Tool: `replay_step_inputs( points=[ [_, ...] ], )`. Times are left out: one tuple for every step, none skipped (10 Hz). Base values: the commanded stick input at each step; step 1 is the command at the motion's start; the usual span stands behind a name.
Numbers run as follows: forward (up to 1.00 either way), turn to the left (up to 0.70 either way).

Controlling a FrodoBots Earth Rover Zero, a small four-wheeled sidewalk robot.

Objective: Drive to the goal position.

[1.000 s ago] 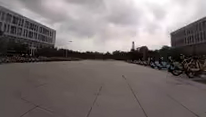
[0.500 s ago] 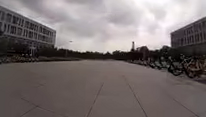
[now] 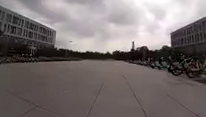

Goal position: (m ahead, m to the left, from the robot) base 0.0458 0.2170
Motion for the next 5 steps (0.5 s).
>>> replay_step_inputs(
  points=[
    [0.05,0.00],
    [0.05,0.00],
    [0.05,0.00],
    [0.05,0.00],
    [0.05,0.00]
  ],
)
